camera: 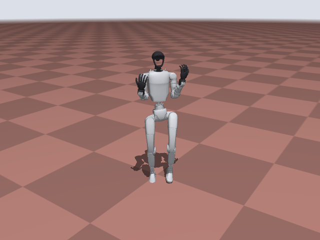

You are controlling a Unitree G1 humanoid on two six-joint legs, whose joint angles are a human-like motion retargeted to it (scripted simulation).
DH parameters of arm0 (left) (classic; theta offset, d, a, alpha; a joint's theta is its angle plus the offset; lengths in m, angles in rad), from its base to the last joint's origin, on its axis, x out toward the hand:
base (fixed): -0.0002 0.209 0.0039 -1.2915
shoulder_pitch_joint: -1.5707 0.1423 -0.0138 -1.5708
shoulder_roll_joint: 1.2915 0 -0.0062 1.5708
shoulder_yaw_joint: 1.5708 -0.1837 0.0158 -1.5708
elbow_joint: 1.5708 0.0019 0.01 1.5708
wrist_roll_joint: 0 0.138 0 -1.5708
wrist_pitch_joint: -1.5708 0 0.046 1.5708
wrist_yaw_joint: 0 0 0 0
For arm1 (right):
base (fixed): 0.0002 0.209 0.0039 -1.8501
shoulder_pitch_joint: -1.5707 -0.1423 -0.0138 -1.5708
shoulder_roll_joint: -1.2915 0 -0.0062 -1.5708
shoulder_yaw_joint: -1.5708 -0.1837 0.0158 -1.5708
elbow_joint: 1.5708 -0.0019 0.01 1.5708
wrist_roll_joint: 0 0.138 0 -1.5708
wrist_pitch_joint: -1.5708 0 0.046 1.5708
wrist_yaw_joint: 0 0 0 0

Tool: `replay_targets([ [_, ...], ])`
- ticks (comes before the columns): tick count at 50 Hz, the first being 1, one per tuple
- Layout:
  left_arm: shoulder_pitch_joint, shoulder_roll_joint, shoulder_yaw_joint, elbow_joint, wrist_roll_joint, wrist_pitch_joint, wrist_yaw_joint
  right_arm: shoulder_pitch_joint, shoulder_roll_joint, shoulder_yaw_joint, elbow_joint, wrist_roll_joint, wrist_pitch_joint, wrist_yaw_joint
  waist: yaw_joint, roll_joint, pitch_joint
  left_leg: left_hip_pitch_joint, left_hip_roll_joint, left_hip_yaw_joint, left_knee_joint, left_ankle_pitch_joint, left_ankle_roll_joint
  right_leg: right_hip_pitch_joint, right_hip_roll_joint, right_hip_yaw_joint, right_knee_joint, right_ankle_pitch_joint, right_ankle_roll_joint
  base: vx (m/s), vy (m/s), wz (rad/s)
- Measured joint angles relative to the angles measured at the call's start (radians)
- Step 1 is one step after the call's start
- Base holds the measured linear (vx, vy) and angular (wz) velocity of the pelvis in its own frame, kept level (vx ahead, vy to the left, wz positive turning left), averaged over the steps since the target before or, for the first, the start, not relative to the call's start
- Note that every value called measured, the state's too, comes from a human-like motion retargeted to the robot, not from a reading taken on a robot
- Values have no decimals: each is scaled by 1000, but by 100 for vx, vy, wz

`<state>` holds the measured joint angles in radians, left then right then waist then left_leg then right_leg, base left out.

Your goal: Dance

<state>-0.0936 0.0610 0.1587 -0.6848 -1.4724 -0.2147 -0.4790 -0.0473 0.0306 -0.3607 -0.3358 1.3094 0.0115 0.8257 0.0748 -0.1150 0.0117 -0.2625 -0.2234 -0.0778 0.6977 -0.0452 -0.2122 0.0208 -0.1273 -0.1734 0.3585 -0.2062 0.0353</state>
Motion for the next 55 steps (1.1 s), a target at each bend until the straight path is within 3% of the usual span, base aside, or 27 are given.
replay_targets([
  [3, -359, 242, 96, 104, 177, -319, 339, -330, -256, -42, 12, 28, -174, -317, -3, -45, -12, -61, 93, 49, 147, -29, 179, -5, -33, 15, -22, 16, 6, 15, 11, 9],
  [5, -596, 391, 129, 262, 471, -435, 563, -525, -407, 6, 53, -72, -303, -536, -8, -61, -34, -84, 138, 16, 177, -38, 260, 0, -38, 14, -60, 37, 2, 32, 2, -34],
  [6, -695, 449, 111, 361, 654, -463, 651, -602, -471, 49, 104, -165, -379, -626, -12, -63, -45, -58, 164, -8, 148, -52, 258, 20, -36, 9, -79, 48, 4, 55, 1, -30],
  [9, -955, 576, 73, 667, 1093, -466, 831, -815, -656, 169, 311, -482, -556, -867, 10, -52, -81, 31, 279, 0, -17, -34, 231, 55, -30, 24, -132, 79, 25, 60, 10, -40],
  [12, -1161, 618, 77, 970, 1361, -494, 904, -1027, -807, 223, 601, -755, -634, -963, 23, -11, -106, 114, 394, 61, -257, 113, 182, 61, -25, 36, -176, 99, 56, 30, 25, -17],
  [15, -1270, 649, 76, 1256, 1573, -545, 970, -1188, -893, 312, 931, -938, -715, -1030, 8, 56, -136, 220, 435, 23, -481, 215, 38, 89, -11, 31, -203, 109, 92, 55, 34, 6],
  [17, -1315, 685, 58, 1454, 1754, -523, 1074, -1285, -955, 405, 1172, -988, -741, -1085, -5, 90, -138, 279, 412, -46, -534, 167, -42, 119, -21, 30, -216, 115, 116, 52, 33, 7],
  [18, -1325, 718, 27, 1537, 1801, -480, 1122, -1339, -998, 465, 1287, -993, -737, -1102, -9, 99, -133, 290, 399, -13, -536, 138, -48, 130, -38, 30, -221, 119, 129, 47, 42, 6],
  [20, -1324, 791, -60, 1670, 1797, -388, 1183, -1457, -1117, 645, 1472, -940, -685, -1111, -3, 129, -117, 306, 387, 56, -540, 68, -41, 146, -70, 27, -224, 125, 148, 43, 54, 7],
  [22, -1312, 839, -75, 1716, 1784, -322, 1215, -1535, -1183, 760, 1498, -908, -635, -1145, -13, 161, -77, 321, 344, 112, -522, -14, 35, 147, -105, 23, -210, 132, 150, 14, 48, -7],
  [25, -1244, 788, 51, 1579, 1765, -336, 1238, -1451, -1141, 617, 1329, -1057, -666, -1294, 17, 208, -39, 282, 283, 86, -442, -94, 92, 97, -141, 63, -154, 143, 134, 25, 33, -70],
  [27, -1173, 743, 79, 1414, 1586, -423, 1133, -1313, -1148, 511, 1151, -1016, -718, -1256, 66, 210, -27, 220, 207, 18, -374, -103, 110, 6, -172, 119, -71, 176, 88, 19, 25, -123],
  [29, -1096, 693, 85, 1201, 1317, -444, 971, -1170, -1150, 419, 971, -872, -681, -1114, 85, 220, -12, 204, 191, 69, -368, -107, 143, -102, -210, 118, 63, 217, 33, 14, 22, -75],
  [31, -1013, 636, 111, 978, 1078, -411, 790, -1032, -1110, 308, 814, -756, -616, -977, 81, 245, 15, 208, 191, 91, -380, -99, 164, -184, -248, 75, 208, 248, -63, 5, 11, -29],
  [33, -898, 601, 159, 763, 889, -326, 602, -888, -1021, 190, 673, -656, -555, -851, 68, 260, 37, 194, 197, 88, -380, -89, 169, -235, -247, 33, 311, 212, -168, 8, -2, -44],
  [34, -820, 595, 188, 661, 802, -275, 521, -811, -968, 138, 609, -599, -524, -789, 57, 259, 43, 191, 199, 93, -389, -81, 175, -245, -226, 24, 334, 174, -179, 21, -5, -41],
  [35, -736, 592, 218, 562, 717, -224, 446, -734, -914, 90, 548, -541, -493, -727, 44, 254, 47, 189, 200, 104, -401, -72, 183, -249, -197, 23, 345, 135, -170, 28, -5, -23],
  [38, -412, 503, 304, 297, 585, -153, 249, -486, -723, -11, 393, -396, -362, -528, -16, 241, 54, 193, 190, 113, -459, -31, 196, -226, -53, 53, 298, 81, -69, 20, -7, 2],
  [42, 49, 209, 345, 135, 600, -72, -37, -94, -429, -91, 288, -348, -187, -241, -85, 210, 63, 216, 155, 154, -544, 7, 212, -158, 72, 18, 117, 100, 36, 19, -1, 3],
  [43, 153, 115, 320, 148, 651, -39, -68, 17, -339, -85, 298, -382, -170, -182, -94, 197, 64, 223, 133, 157, -555, 10, 220, -133, 93, 17, 61, 123, 76, 30, 3, -12],
  [44, 240, 17, 299, 192, 717, 9, -88, 128, -240, -72, 327, -429, -157, -131, -101, 193, 62, 228, 125, 153, -558, 9, 226, -115, 122, 14, 19, 129, 10, 32, 3, -7],
  [45, 319, -85, 280, 252, 791, 64, -102, 237, -136, -57, 366, -482, -147, -84, -109, 193, 60, 232, 122, 145, -557, 7, 230, -101, 155, 10, -15, 126, -109, 31, 2, -37],
  [47, 414, -266, 275, 460, 917, 150, -141, 387, 77, -51, 505, -569, -83, -40, -86, 173, 58, 230, 99, 174, -525, -8, 243, -54, 152, 97, -53, 100, -18, 23, 0, -43],
  [50, 414, -411, 303, 879, 1005, 299, -86, 430, 340, -144, 822, -545, -28, 0, -94, 162, 51, 214, 79, 126, -454, -34, 253, -118, 167, 170, 70, 99, 5, -6, 2, 58],
  [52, 372, -394, 295, 1093, 878, 307, 40, 379, 368, -211, 1000, -380, 33, -57, -69, 131, 74, 188, 52, 130, -405, -65, 252, -161, 127, 210, 102, 140, 20, -32, 3, -24],
  [53, 354, -372, 263, 1161, 810, 271, 133, 359, 353, -219, 1052, -286, 28, -88, -28, 125, 84, 169, 54, 147, -387, -83, 247, -175, 76, 114, 135, 121, -10, -26, -1, -107],
  [55, 341, -327, 187, 1246, 814, 99, 286, 339, 306, -206, 1098, -243, -16, -176, 17, 101, 89, 142, 43, 185, -359, -114, 245, -216, 79, 111, 187, 116, -34, -9, -3, -119],
])
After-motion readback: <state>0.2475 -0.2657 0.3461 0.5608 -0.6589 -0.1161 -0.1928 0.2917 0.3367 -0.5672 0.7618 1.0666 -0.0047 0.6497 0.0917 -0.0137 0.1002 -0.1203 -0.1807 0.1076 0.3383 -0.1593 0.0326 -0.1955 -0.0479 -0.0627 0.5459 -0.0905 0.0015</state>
